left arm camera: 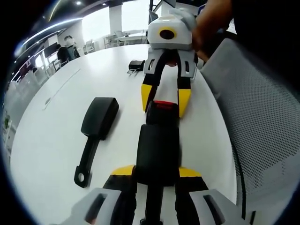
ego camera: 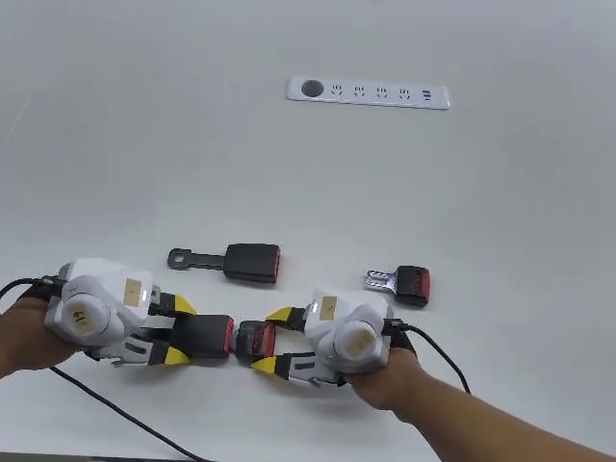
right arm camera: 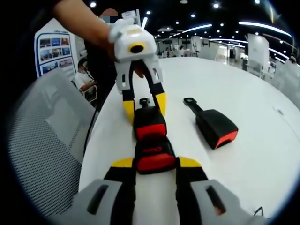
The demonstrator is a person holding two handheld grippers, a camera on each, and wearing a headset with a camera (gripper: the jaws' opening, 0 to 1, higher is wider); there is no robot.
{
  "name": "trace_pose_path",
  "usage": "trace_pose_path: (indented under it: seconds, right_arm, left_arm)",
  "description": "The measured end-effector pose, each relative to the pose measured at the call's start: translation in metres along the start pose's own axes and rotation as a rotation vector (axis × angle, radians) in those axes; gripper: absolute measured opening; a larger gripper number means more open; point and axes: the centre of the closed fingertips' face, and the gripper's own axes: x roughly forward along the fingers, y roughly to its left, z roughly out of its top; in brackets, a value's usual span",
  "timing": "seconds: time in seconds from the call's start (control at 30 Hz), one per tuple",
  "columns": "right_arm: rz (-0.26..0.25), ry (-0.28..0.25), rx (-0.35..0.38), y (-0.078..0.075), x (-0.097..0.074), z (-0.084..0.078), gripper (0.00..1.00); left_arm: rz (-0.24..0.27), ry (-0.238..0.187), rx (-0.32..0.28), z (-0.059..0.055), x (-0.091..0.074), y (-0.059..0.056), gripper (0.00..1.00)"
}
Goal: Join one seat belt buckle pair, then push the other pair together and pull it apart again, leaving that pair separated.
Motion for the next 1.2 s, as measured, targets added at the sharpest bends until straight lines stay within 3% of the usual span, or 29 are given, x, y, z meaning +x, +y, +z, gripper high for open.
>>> trace_pose_path:
  seconds: [0.5, 0.53, 0.57, 0.6, 0.67, 0.7, 0.77, 0.83, 0.9, 0.97, 1.03, 1.2]
  right_arm:
    - [-0.001, -0.008, 0.005, 0.001, 0.0, 0.001, 0.32]
    - [-0.001, -0.005, 0.0, 0.001, 0.0, 0.001, 0.32]
    - [0.002, -0.004, 0.005, 0.0, 0.0, 0.001, 0.33]
    - [0.007, 0.002, 0.011, 0.0, 0.0, 0.002, 0.33]
    - [0.001, 0.035, -0.048, 0.002, 0.001, 0.002, 0.34]
    - [0.003, 0.034, -0.028, 0.002, 0.002, 0.004, 0.34]
    - [0.002, 0.06, -0.05, 0.001, 0.001, 0.003, 0.35]
    - [0.009, 0.074, -0.079, 0.005, 0.001, 0.006, 0.37]
    - [-0.001, 0.03, -0.072, 0.006, 0.001, 0.016, 0.48]
    - [-0.023, -0.005, -0.052, 0.006, -0.004, 0.025, 0.62]
    - [-0.029, -0.01, -0.055, 0.009, -0.012, 0.027, 0.66]
    - [-0.049, -0.036, -0.043, 0.011, -0.037, 0.024, 0.72]
  left_arm:
    - [0.002, -0.008, -0.021, 0.0, 0.0, 0.001, 0.32]
    - [-0.004, -0.008, -0.055, 0.001, 0.0, 0.001, 0.33]
    - [-0.002, 0.008, -0.017, 0.001, 0.0, 0.001, 0.33]
    - [-0.003, 0.023, -0.01, 0.002, 0.0, 0.0, 0.33]
    - [-0.007, 0.049, 0.002, 0.002, 0.001, 0.0, 0.33]
    - [-0.002, 0.053, 0.011, 0.001, 0.002, 0.0, 0.34]
    - [0.003, 0.061, -0.021, 0.001, 0.001, 0.0, 0.35]
    - [0.014, 0.07, -0.099, 0.001, 0.001, -0.001, 0.36]
    - [0.013, 0.071, -0.096, 0.006, 0.001, -0.004, 0.42]
    - [0.045, 0.087, -0.092, 0.008, -0.003, -0.004, 0.51]
    - [0.082, 0.047, -0.125, 0.018, -0.01, 0.0, 0.6]
    - [0.155, 0.005, -0.136, 0.035, -0.023, 0.008, 0.75]
